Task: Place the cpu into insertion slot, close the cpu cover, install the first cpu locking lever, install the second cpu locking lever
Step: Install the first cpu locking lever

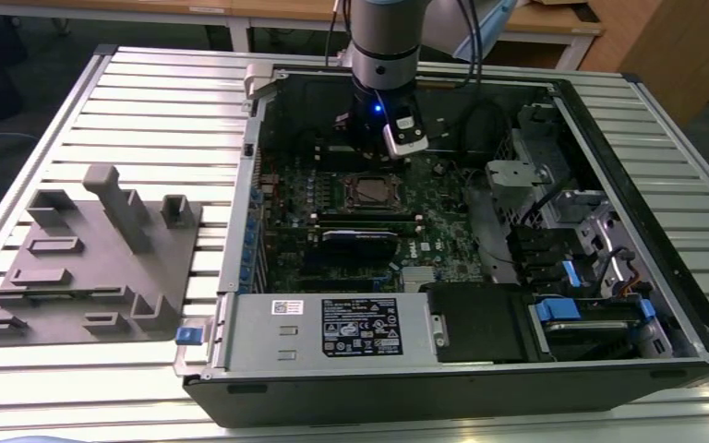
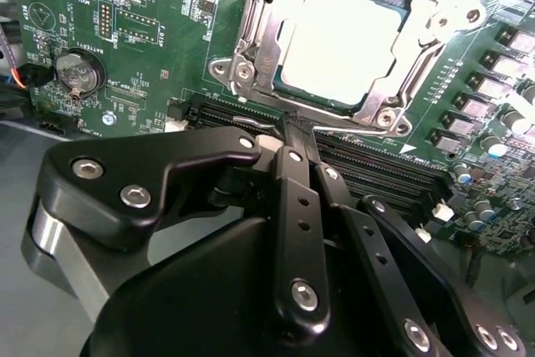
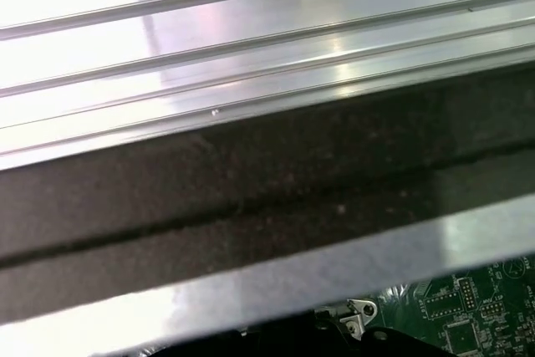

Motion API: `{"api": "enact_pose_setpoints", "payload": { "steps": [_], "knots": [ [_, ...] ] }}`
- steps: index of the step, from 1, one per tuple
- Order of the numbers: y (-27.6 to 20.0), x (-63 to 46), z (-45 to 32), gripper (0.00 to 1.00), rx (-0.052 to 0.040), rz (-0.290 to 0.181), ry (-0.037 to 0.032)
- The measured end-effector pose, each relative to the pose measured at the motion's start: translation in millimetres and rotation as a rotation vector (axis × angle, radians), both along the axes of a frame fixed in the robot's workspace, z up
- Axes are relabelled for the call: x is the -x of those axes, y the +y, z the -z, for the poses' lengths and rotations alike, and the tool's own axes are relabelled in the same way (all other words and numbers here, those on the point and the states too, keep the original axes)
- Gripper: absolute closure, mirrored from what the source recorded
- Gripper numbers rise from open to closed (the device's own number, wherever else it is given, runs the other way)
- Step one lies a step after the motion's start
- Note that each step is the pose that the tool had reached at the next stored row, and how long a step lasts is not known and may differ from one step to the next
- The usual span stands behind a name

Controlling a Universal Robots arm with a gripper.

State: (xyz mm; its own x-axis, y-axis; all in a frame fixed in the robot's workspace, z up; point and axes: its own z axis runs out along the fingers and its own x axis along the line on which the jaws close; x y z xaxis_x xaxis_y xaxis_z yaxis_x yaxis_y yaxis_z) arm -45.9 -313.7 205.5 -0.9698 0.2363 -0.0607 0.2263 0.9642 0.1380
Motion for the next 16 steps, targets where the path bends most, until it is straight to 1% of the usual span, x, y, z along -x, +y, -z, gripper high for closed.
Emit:
{"api": "enact_pose_setpoints", "payload": {
  "steps": [5,9,11,12,16],
  "knots": [
    [0.4,0.0,0.0,0.89,-0.0081,0.000,-0.0082],
    [0.4,0.0,0.0,0.89,-0.0130,0.000,-0.0145],
    [0.4,0.2,0.0,0.89,-0.0208,0.001,-0.0187],
    [0.4,0.4,0.0,0.89,-0.0231,0.002,-0.0202],
    [0.4,0.4,0.1,0.89,-0.0252,0.013,-0.0228]
  ]
}}
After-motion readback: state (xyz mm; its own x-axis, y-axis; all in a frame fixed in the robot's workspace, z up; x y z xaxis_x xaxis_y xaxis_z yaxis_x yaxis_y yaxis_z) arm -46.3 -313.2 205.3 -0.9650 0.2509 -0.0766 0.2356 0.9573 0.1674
